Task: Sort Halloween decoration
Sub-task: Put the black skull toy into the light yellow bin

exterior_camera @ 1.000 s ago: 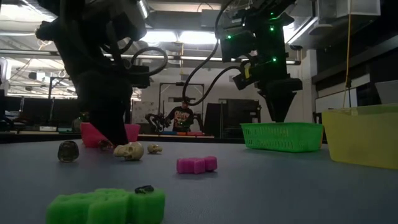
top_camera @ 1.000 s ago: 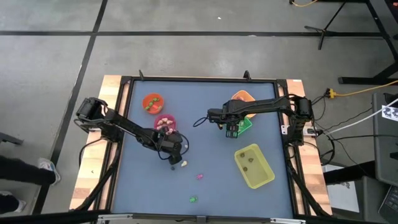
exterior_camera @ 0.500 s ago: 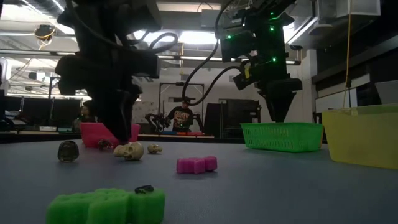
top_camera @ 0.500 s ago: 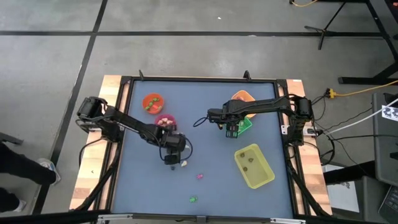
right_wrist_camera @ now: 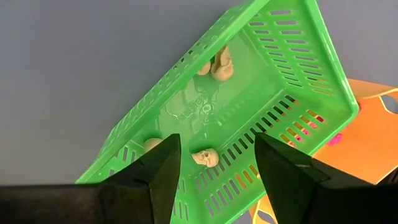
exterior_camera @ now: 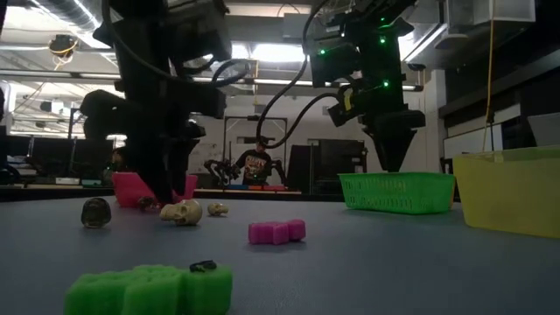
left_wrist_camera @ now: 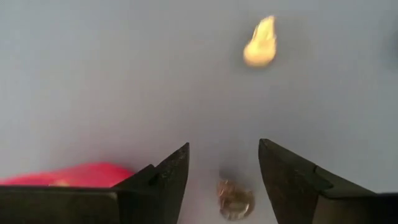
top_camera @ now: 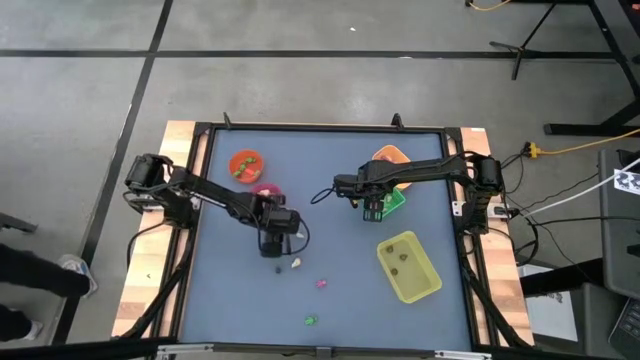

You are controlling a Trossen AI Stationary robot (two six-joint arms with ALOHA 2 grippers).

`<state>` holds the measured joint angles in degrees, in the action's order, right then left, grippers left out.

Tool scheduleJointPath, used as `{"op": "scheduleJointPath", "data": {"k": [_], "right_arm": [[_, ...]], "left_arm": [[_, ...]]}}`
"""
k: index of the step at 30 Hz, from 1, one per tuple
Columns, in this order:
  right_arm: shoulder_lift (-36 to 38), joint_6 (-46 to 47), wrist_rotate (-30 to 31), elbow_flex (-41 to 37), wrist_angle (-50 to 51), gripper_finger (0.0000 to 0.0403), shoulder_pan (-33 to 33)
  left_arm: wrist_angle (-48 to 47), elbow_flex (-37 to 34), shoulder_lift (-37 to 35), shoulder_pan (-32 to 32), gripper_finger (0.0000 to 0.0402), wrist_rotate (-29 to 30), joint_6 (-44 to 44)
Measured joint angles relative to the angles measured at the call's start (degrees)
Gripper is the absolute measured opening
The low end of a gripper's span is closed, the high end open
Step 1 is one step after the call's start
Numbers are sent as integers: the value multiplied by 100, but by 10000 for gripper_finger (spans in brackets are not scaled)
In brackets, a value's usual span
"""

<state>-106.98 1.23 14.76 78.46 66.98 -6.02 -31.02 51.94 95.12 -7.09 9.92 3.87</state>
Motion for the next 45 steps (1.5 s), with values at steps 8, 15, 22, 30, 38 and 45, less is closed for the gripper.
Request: {"op": "scheduleJointPath", "data": {"k": [8,15,22,30,38,45], "right_arm": [[0,-2,-2,0,-4,205,0],[0,32,-7,0,-6,205,0],[0,70,-76,0,-7,205,0],[0,70,-252,0,-7,205,-1],[0,70,-396,0,-6,205,0],[0,70,-396,0,-6,205,0]], "left_arm": [[-574,0,0,44,178,-45,13],[-597,0,0,28,178,-64,199],[-817,2,-1,28,178,-212,200],[-829,2,3,33,178,-256,206],[-650,-166,12,28,171,-233,269],[-595,-179,12,28,147,-219,353]]}}
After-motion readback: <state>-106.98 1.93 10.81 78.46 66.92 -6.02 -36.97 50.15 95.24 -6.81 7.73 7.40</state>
